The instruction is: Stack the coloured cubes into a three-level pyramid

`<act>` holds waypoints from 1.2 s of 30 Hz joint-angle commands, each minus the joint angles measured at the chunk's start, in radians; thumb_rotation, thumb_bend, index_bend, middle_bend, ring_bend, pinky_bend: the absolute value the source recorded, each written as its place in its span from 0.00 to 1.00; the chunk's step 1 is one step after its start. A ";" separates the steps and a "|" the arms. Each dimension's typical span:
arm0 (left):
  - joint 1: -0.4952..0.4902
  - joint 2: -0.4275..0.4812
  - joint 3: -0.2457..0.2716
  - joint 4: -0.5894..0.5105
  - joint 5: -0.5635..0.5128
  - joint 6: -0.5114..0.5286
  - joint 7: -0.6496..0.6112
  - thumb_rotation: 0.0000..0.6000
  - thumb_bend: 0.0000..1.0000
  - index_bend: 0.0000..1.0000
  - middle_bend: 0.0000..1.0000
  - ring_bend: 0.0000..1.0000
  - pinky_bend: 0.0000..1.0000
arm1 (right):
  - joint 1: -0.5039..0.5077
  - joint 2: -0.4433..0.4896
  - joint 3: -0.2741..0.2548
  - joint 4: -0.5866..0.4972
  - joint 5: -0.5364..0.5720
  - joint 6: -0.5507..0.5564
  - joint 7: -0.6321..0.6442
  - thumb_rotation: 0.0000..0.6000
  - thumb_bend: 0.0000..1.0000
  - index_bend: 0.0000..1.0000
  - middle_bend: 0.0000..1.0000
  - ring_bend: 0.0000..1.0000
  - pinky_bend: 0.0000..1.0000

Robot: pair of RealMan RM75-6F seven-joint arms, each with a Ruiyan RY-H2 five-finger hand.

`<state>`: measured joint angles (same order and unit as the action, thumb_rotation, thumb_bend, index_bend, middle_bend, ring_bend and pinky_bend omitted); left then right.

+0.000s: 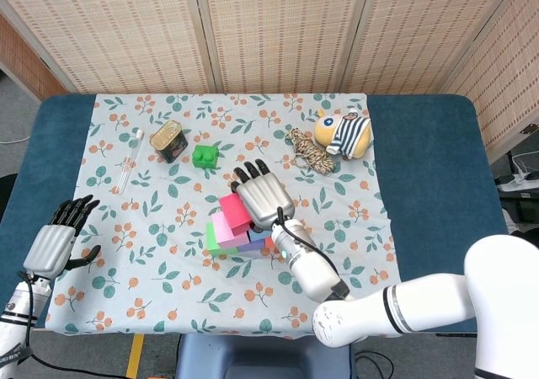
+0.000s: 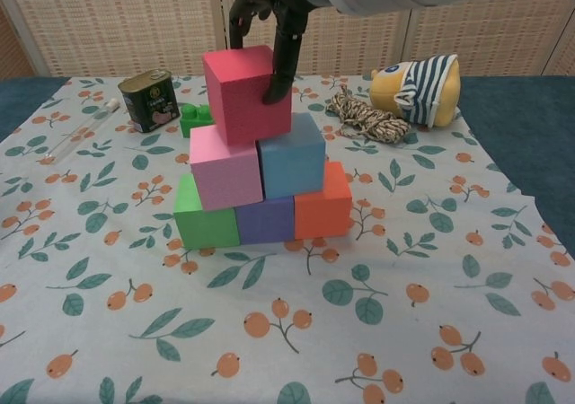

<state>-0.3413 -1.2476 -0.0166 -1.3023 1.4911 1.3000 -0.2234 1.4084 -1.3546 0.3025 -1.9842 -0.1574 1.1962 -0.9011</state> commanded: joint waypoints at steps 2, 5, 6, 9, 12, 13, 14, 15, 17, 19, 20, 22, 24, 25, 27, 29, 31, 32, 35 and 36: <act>0.000 0.000 0.000 0.000 0.004 -0.003 -0.001 1.00 0.35 0.00 0.00 0.00 0.02 | 0.011 0.009 0.004 -0.021 0.029 0.021 -0.022 1.00 0.14 0.63 0.10 0.00 0.00; 0.000 0.000 -0.001 -0.001 0.007 -0.005 -0.002 1.00 0.35 0.00 0.00 0.00 0.02 | 0.014 0.008 0.002 -0.029 0.043 0.032 -0.032 1.00 0.14 0.64 0.10 0.00 0.00; 0.001 0.000 -0.001 -0.001 0.008 -0.005 -0.002 1.00 0.35 0.00 0.00 0.00 0.02 | 0.015 0.007 0.001 -0.031 0.048 0.035 -0.036 1.00 0.14 0.63 0.10 0.00 0.00; 0.002 0.001 -0.003 -0.002 0.009 -0.004 -0.002 1.00 0.35 0.00 0.00 0.00 0.02 | 0.018 0.002 -0.001 -0.031 0.051 0.044 -0.043 1.00 0.14 0.63 0.10 0.00 0.00; 0.004 0.002 -0.003 -0.003 0.012 -0.005 -0.004 1.00 0.35 0.00 0.00 0.00 0.02 | 0.018 -0.008 -0.001 -0.027 0.053 0.049 -0.043 1.00 0.14 0.63 0.10 0.00 0.00; 0.004 0.002 -0.003 -0.002 0.014 -0.005 -0.005 1.00 0.35 0.00 0.00 0.00 0.02 | 0.019 -0.012 -0.001 -0.025 0.053 0.053 -0.045 1.00 0.14 0.63 0.10 0.00 0.00; 0.004 0.001 -0.003 -0.002 0.014 -0.006 -0.005 1.00 0.35 0.00 0.00 0.00 0.02 | 0.020 -0.014 -0.002 -0.024 0.055 0.055 -0.047 1.00 0.14 0.63 0.10 0.00 0.00; 0.003 0.001 -0.003 -0.002 0.014 -0.007 -0.005 1.00 0.35 0.00 0.00 0.00 0.02 | 0.021 -0.016 -0.002 -0.023 0.057 0.056 -0.049 1.00 0.14 0.63 0.10 0.00 0.00; 0.003 0.001 -0.004 -0.001 0.015 -0.008 -0.006 1.00 0.35 0.00 0.00 0.00 0.02 | 0.022 -0.022 0.001 -0.019 0.058 0.060 -0.050 1.00 0.14 0.62 0.10 0.00 0.00; 0.004 0.001 -0.005 0.000 0.015 -0.009 -0.007 1.00 0.35 0.00 0.00 0.00 0.02 | 0.022 -0.029 0.004 -0.016 0.056 0.065 -0.048 1.00 0.14 0.62 0.10 0.00 0.00; 0.004 0.001 -0.006 0.000 0.015 -0.009 -0.007 1.00 0.35 0.00 0.00 0.00 0.02 | 0.022 -0.032 0.005 -0.014 0.054 0.066 -0.047 1.00 0.14 0.62 0.10 0.00 0.00; 0.006 0.002 -0.005 0.000 0.017 -0.008 -0.009 1.00 0.35 0.00 0.00 0.00 0.02 | 0.022 -0.039 0.007 -0.011 0.050 0.071 -0.048 1.00 0.14 0.62 0.10 0.00 0.00; 0.005 0.002 -0.006 0.001 0.017 -0.010 -0.011 1.00 0.35 0.00 0.00 0.00 0.02 | 0.023 -0.045 0.009 -0.009 0.051 0.076 -0.049 1.00 0.14 0.61 0.10 0.00 0.00; 0.005 0.002 -0.006 0.001 0.018 -0.010 -0.011 1.00 0.35 0.00 0.00 0.00 0.02 | 0.023 -0.048 0.010 -0.009 0.050 0.077 -0.050 1.00 0.14 0.60 0.10 0.00 0.00; 0.005 0.002 -0.006 0.002 0.019 -0.011 -0.014 1.00 0.35 0.00 0.00 0.00 0.02 | 0.024 -0.053 0.011 -0.007 0.049 0.084 -0.054 1.00 0.14 0.58 0.10 0.00 0.00; 0.006 0.003 -0.006 0.002 0.021 -0.011 -0.016 1.00 0.35 0.00 0.00 0.00 0.02 | 0.025 -0.058 0.013 -0.008 0.052 0.091 -0.057 1.00 0.14 0.55 0.10 0.00 0.00; 0.005 0.003 -0.006 0.003 0.022 -0.013 -0.018 1.00 0.35 0.00 0.00 0.00 0.02 | 0.025 -0.061 0.015 -0.009 0.057 0.097 -0.061 1.00 0.14 0.49 0.10 0.00 0.00; 0.005 0.003 -0.006 0.003 0.023 -0.013 -0.018 1.00 0.35 0.00 0.00 0.00 0.02 | 0.025 -0.062 0.016 -0.010 0.062 0.099 -0.063 1.00 0.14 0.44 0.10 0.00 0.00; 0.005 0.003 -0.006 0.003 0.025 -0.014 -0.020 1.00 0.35 0.00 0.00 0.00 0.02 | 0.024 -0.064 0.022 -0.012 0.075 0.100 -0.068 1.00 0.14 0.33 0.10 0.00 0.00; 0.005 0.003 -0.006 0.003 0.026 -0.013 -0.020 1.00 0.35 0.00 0.00 0.00 0.02 | 0.024 -0.064 0.023 -0.012 0.078 0.099 -0.070 1.00 0.14 0.31 0.10 0.00 0.00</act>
<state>-0.3359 -1.2445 -0.0225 -1.2992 1.5166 1.2866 -0.2434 1.4328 -1.4183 0.3244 -1.9957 -0.0814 1.2954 -0.9692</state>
